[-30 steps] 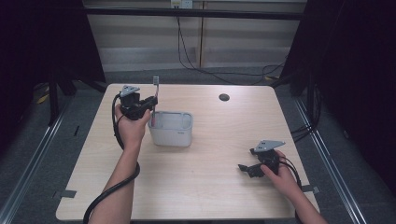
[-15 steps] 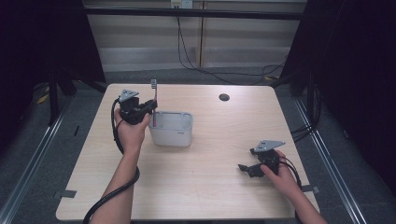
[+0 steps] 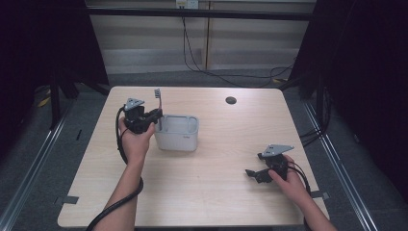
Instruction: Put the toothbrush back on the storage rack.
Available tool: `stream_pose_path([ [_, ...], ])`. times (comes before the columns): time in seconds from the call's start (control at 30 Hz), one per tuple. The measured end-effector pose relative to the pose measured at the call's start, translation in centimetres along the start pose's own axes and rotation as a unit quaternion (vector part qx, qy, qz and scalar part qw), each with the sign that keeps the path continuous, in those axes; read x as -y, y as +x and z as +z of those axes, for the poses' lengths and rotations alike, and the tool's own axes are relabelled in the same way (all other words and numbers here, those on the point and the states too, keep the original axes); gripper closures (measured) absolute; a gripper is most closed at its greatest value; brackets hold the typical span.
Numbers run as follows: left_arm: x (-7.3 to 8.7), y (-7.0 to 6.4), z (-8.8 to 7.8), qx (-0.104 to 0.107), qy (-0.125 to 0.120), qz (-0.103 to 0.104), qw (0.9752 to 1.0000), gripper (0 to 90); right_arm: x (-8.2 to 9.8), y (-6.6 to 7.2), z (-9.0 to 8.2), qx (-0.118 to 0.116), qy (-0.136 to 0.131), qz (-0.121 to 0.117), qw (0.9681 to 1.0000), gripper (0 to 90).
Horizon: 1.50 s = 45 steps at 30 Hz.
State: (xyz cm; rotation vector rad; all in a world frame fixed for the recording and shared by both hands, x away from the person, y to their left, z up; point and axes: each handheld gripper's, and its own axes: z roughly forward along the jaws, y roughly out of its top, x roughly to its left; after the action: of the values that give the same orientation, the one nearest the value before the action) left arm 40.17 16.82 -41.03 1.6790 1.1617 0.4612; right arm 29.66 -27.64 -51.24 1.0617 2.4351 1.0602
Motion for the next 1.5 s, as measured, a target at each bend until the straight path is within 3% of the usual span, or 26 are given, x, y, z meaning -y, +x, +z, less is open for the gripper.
stream_pose_path([
  [0.37,0.2,-0.2,0.1,-0.004,0.011,0.01,0.9999,79.9,0.0,0.0,0.0,0.0,0.0,0.0,1.0,12.6],
  [0.9,1.0,-0.2,0.3,-0.001,0.032,0.006,0.9995,78.9,0.0,0.0,0.0,0.0,0.0,0.0,1.0,12.6],
  [1.5,0.8,-0.1,0.0,-0.001,0.039,0.009,0.9992,77.3,0.0,0.0,0.0,0.0,0.0,0.0,1.0,12.6],
])
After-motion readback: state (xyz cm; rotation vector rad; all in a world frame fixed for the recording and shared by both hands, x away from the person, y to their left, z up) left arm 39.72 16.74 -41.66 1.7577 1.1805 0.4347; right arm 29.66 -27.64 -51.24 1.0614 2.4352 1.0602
